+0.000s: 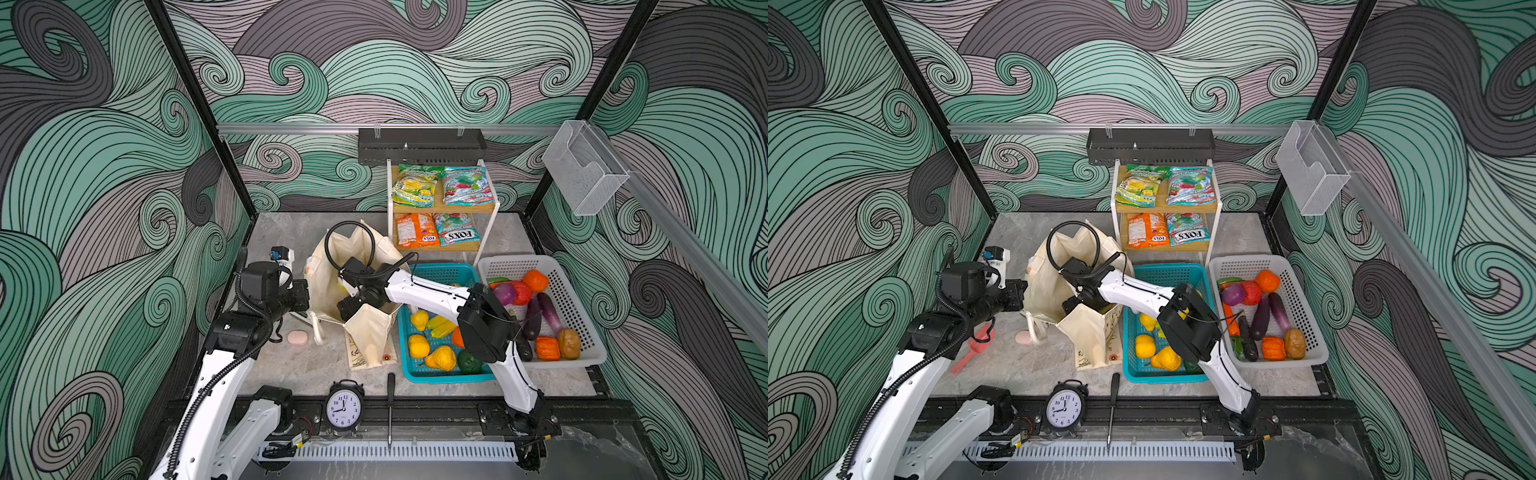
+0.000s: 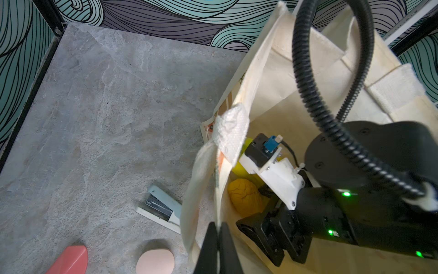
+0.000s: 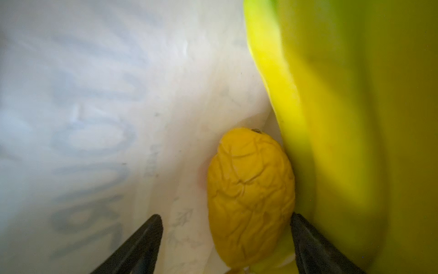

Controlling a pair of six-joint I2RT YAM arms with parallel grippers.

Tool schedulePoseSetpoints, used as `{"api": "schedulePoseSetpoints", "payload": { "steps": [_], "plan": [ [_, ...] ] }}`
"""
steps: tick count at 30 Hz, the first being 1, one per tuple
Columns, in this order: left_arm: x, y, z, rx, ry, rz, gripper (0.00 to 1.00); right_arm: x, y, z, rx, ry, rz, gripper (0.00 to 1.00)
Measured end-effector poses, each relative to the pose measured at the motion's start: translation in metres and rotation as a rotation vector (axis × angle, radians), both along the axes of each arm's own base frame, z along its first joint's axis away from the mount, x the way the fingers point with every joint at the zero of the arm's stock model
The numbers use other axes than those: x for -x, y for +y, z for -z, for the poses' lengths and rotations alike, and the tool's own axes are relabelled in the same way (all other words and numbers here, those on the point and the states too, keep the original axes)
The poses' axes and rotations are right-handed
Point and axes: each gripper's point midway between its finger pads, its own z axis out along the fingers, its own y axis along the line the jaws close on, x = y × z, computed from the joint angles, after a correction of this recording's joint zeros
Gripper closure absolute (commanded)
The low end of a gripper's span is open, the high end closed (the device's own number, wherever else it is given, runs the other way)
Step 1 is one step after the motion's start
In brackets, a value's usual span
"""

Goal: Place the food into the grocery bag and tie it
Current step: 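Release the mango inside the tote and raise the right gripper, then move the right gripper out of the tote over the teal basket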

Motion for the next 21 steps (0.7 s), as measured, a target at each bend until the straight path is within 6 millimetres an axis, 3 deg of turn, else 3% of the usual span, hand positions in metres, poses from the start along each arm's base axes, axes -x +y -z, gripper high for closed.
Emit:
{"api": "schedulePoseSetpoints", "payload": {
  "steps": [3,11,16,21],
  "plan": [
    [0.000,0.000,0.000,0.000,0.000,0.000,1.00,-0.002,-0.001,-0.026,-0.033,-0.038,0.007,0.01],
    [0.000,0.001,0.001,-0.004,0.002,-0.004,1.00,0.002,-0.013,-0.131,-0.203,-0.172,0.015,0.01],
    [-0.002,0.002,0.003,-0.009,0.012,-0.009,1.00,0.013,-0.040,-0.181,-0.306,-0.268,0.038,0.01],
    [-0.002,0.002,0.003,-0.011,0.009,-0.012,1.00,0.023,-0.076,-0.207,-0.359,-0.363,0.080,0.01]
  ]
}}
